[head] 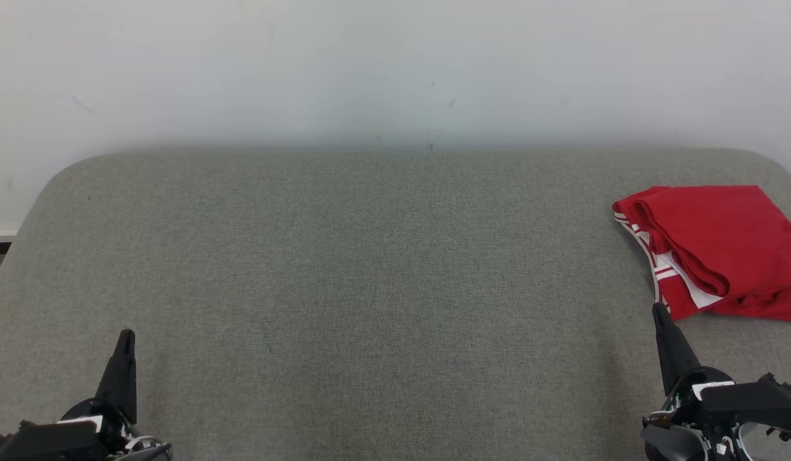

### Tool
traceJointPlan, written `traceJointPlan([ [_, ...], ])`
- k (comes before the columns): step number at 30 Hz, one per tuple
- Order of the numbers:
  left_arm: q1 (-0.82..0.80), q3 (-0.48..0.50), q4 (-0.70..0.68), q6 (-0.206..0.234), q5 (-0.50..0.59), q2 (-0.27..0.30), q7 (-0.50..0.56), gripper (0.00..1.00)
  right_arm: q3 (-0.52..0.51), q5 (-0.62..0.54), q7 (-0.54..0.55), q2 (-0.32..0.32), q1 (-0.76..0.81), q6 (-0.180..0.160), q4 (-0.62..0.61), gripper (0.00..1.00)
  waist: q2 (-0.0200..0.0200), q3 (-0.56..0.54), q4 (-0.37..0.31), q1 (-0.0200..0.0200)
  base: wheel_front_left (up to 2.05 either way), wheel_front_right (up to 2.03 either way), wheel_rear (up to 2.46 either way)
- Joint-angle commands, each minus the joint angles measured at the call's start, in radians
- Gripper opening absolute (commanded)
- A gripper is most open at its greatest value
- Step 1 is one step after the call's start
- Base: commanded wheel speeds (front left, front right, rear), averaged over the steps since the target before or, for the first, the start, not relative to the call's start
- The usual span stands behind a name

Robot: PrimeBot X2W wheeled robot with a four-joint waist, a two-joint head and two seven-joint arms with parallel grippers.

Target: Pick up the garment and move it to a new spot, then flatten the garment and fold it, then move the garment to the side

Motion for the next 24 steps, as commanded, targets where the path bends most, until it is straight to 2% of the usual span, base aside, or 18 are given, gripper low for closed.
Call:
traceJointPlan([
  [1,-0.014,0.009,0.001,-0.007,-0.023,-0.001,0.008,0.00,-0.005,0.027,0.005,-0.007,0.004,0.000,-0.007,0.00,-0.0001,0.000,0.000,0.0000,0.00,0.00,0.00],
  [6,-0.019,0.018,0.001,-0.012,-0.053,-0.005,0.018,0.00,-0.007,0.054,0.012,-0.008,0.006,0.000,-0.013,0.00,-0.0001,0.001,-0.001,0.0000,0.00,0.00,0.00],
  [24,-0.017,0.016,0.001,-0.010,-0.050,-0.004,0.016,0.00,-0.007,0.051,0.012,-0.007,0.006,0.000,-0.012,0.00,-0.0001,0.001,-0.001,0.0000,0.00,0.00,0.00],
])
